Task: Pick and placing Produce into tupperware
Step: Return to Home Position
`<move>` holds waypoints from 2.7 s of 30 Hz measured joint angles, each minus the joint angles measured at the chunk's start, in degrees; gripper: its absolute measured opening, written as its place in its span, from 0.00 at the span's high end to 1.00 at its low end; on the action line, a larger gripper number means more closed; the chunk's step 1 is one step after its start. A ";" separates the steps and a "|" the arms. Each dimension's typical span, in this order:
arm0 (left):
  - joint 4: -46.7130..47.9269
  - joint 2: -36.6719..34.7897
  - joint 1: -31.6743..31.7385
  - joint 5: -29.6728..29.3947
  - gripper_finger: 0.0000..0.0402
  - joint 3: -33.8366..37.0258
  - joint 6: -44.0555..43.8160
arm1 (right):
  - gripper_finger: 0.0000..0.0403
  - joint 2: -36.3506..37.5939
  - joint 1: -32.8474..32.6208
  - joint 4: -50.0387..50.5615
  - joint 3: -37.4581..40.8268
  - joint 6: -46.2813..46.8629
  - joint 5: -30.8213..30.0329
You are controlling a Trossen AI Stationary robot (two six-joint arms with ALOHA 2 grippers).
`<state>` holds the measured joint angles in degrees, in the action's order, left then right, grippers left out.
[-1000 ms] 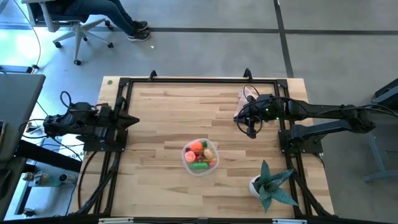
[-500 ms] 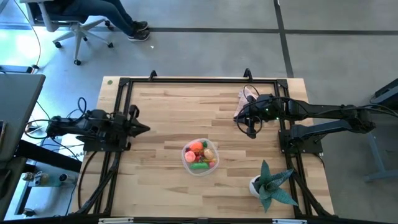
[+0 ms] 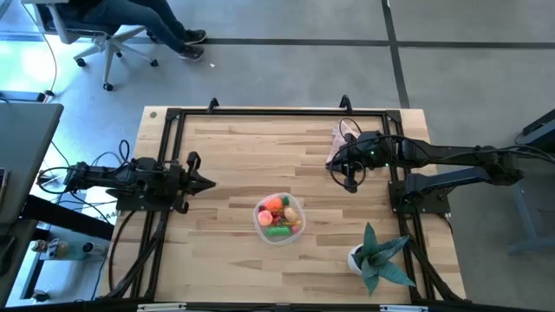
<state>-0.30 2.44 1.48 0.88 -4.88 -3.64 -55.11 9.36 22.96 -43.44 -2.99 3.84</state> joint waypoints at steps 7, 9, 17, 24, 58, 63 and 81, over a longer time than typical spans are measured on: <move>0.10 -0.03 0.00 -0.03 0.99 0.15 -1.15 | 0.92 0.01 0.01 0.00 0.00 0.01 -0.01; 0.61 -0.03 0.00 -0.28 0.99 0.15 -1.14 | 0.92 -0.01 -0.01 0.00 0.00 0.00 0.00; 1.65 -0.03 0.01 -0.43 0.99 0.15 -1.15 | 0.92 0.00 0.00 0.00 0.00 -0.01 -0.01; 2.25 -0.03 0.02 -0.43 0.99 0.17 -1.15 | 0.92 0.00 0.01 -0.11 0.00 -1.28 -0.01; 2.19 -0.03 0.02 -0.45 0.99 0.17 -1.15 | 0.92 -0.03 0.01 -15.38 0.00 11.04 0.83; 2.20 -0.03 0.02 -0.45 0.99 0.17 -1.15 | 0.92 2.13 0.01 -34.40 0.00 4.01 12.75; 2.56 -0.01 0.02 -0.47 0.99 0.17 -1.15 | 0.92 42.70 -3.37 -29.38 14.63 8.44 -2.85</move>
<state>2.27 2.44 1.50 0.40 -4.71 -4.80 -12.40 5.99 -6.42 -28.81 5.45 1.00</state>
